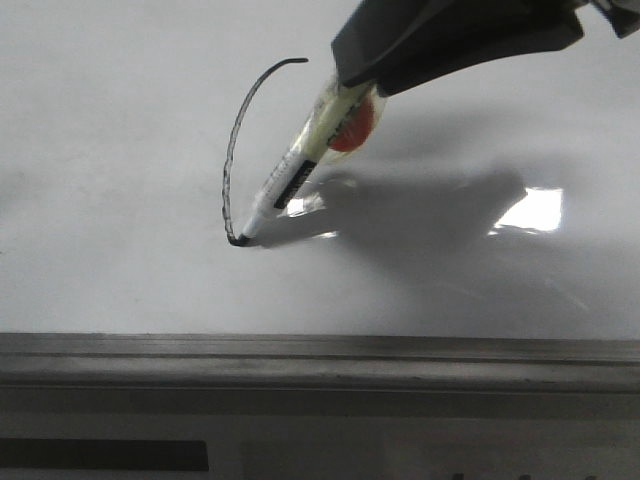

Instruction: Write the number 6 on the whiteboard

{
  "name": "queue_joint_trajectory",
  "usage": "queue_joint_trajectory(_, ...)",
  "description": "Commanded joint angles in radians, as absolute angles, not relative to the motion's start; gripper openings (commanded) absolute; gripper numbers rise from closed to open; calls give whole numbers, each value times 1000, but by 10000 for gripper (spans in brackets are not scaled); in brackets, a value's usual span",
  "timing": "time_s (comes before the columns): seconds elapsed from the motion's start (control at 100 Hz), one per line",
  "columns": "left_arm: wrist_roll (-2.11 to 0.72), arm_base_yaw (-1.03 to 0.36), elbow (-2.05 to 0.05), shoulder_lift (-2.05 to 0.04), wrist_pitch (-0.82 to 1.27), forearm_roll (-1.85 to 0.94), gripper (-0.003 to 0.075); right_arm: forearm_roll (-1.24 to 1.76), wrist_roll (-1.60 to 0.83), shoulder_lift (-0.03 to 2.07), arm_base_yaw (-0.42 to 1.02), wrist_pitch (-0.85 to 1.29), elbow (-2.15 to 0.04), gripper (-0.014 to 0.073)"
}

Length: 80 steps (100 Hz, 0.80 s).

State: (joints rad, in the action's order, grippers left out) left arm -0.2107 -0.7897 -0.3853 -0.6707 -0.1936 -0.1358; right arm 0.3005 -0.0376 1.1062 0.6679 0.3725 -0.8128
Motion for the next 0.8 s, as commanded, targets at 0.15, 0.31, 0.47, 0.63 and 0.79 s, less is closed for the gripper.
queue_joint_trajectory(0.15, -200, -790, -413, -694, -205, -144, 350, 214, -81, 1165, 667, 342, -923, -64)
queue_joint_trajectory(0.31, -200, -838, -413, -776, -210, -81, 350, 214, -83, 1109, 719, 277, -925, -64)
queue_joint_trajectory(0.47, -200, -937, -413, -894, -303, -68, 350, 216, -83, 1066, 757, 311, -925, -64)
queue_joint_trajectory(0.63, -200, -993, -413, -998, -455, -68, 350, 228, -83, 1057, 781, 327, -925, -64)
queue_joint_trajectory(0.79, -200, -996, -418, -1057, -478, -68, 348, 234, -83, 1057, 812, 329, -925, -64)
